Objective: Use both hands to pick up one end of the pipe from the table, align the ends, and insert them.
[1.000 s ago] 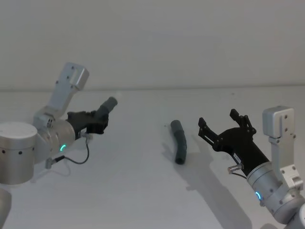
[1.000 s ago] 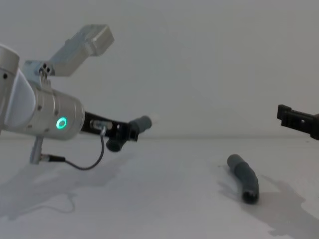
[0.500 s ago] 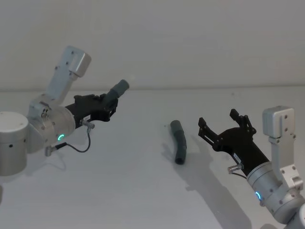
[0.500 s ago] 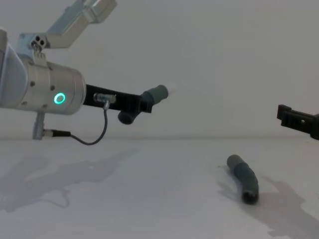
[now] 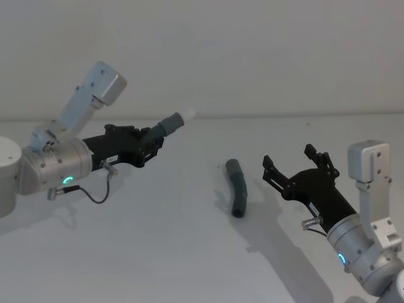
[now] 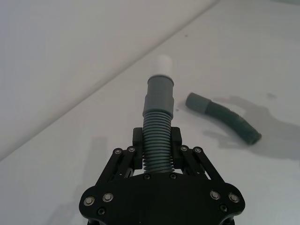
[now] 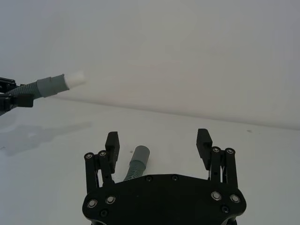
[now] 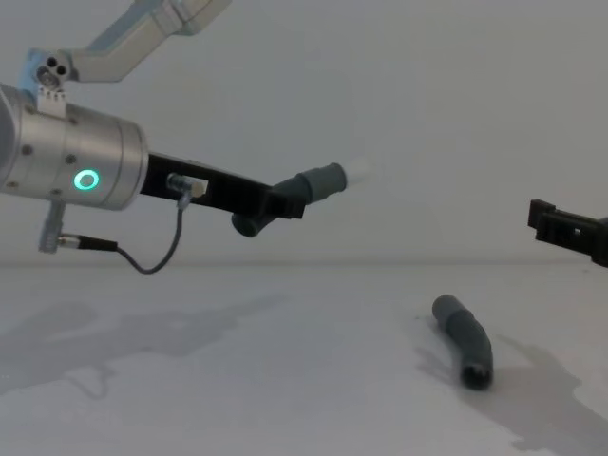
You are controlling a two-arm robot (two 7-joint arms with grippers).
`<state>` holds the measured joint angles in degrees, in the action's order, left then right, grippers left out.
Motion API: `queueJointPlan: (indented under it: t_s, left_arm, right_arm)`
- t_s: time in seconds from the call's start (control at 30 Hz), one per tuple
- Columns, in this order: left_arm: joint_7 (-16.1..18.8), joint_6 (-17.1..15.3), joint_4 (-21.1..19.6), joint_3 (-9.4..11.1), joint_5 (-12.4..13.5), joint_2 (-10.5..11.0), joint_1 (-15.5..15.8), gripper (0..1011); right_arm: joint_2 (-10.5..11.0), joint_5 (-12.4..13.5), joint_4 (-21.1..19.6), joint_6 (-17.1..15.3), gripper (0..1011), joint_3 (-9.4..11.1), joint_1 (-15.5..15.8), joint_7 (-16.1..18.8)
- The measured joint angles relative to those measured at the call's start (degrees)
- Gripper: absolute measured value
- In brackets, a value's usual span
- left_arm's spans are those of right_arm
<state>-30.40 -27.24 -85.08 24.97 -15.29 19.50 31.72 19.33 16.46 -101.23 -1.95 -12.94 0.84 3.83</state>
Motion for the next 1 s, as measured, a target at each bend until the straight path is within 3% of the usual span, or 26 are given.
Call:
queueJointPlan:
  t_s: [0.5, 1.0]
  left_arm:
    - [-7.52, 3.72, 0.33, 2.17, -0.65, 5.09, 1.38, 306]
    - [-11.65, 8.94, -0.22, 1.61, -3.83, 7.4, -0.31, 306]
  right_arm:
    - [0.0, 0.0, 0.0, 0.0, 1000, 0.0, 0.0, 0.0]
    - [0.0, 0.0, 0.0, 0.0, 1000, 0.0, 0.0, 0.0]
